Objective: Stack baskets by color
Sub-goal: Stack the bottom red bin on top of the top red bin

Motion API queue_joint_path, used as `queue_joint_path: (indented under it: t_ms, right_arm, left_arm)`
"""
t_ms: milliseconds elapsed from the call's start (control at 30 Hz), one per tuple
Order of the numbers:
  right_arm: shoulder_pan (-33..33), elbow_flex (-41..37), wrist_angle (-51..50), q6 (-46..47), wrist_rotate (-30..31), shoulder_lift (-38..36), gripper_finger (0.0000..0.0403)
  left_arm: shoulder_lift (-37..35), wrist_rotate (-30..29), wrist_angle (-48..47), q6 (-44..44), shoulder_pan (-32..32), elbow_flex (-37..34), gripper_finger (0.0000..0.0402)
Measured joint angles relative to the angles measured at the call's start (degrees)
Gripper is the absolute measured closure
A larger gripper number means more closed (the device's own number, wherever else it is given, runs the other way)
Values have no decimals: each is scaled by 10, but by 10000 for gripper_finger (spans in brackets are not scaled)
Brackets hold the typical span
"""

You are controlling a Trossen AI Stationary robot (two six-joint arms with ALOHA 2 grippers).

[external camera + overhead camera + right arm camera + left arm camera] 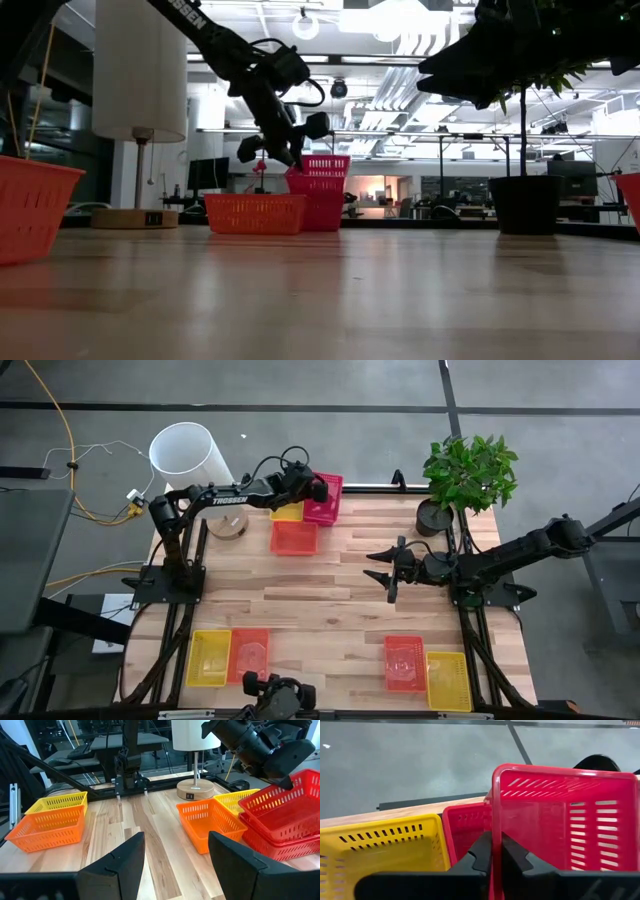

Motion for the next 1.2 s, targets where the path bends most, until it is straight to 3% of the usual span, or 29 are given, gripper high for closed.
queue_joint_path:
  t_ms: [267,467,700,800,933,1133,1200]
  right_arm:
    - [0,0,0,6,0,0,197]
    - [0,0,0,6,0,0,197]
    - [0,0,0,21,0,0,197]
    - [0,0,0,21,-1,0,197]
    - [0,0,0,20,3,0,197]
    - [0,0,0,24,8,0,197]
    - [0,0,0,34,8,0,197]
  left_arm:
    - [-1,6,18,3,-2,1,298]
    - [-20,51,16,32,-2,27,231]
    - [-69,92,15,100,-8,54,201]
    - [-99,68,-21,141,-17,54,206]
    - [-116,-39,-36,163,-46,26,244]
    - [-95,-57,136,167,-72,-83,382]
    - [-84,-77,187,154,-72,-115,389]
